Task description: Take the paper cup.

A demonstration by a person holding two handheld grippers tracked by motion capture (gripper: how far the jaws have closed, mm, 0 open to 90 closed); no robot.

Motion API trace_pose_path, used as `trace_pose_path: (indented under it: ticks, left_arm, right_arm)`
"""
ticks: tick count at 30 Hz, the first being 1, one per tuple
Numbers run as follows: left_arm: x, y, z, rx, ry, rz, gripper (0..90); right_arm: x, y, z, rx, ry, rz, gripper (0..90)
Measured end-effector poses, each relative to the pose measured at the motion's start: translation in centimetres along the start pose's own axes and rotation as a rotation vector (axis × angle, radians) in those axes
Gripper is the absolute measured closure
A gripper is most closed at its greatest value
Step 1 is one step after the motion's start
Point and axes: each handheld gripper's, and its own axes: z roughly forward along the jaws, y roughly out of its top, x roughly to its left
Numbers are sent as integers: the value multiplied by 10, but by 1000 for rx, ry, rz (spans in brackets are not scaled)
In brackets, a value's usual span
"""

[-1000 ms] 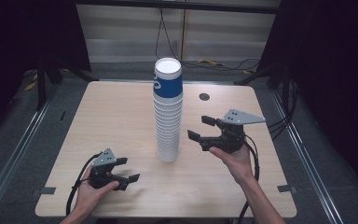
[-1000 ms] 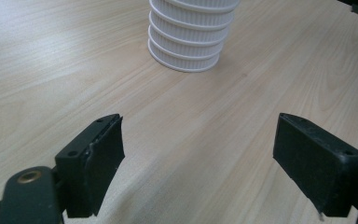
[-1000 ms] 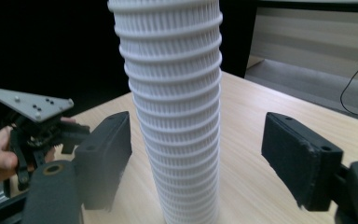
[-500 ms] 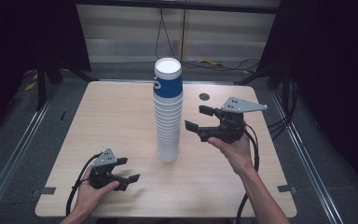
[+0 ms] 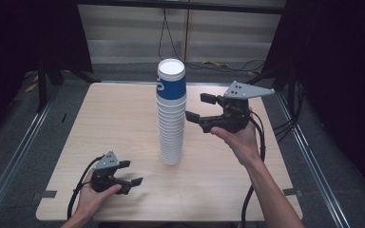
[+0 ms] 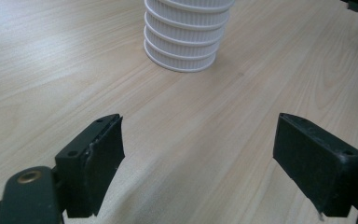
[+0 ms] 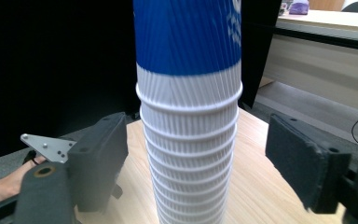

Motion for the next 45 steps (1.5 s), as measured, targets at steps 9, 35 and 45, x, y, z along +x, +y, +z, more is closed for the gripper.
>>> trace_pose_path:
  ticks: [9, 35, 45]
  left_arm:
    - [0, 0, 0, 4, 4, 2, 161]
    - [0, -1, 1, 9, 3, -2, 161]
    - [1, -1, 1, 11, 5, 1, 161]
  right_arm:
    - [-1, 18, 5, -3, 21, -14, 186]
    - [-4, 61, 51, 46, 91, -18, 145]
    - [-6, 68, 61, 66, 97, -13, 183]
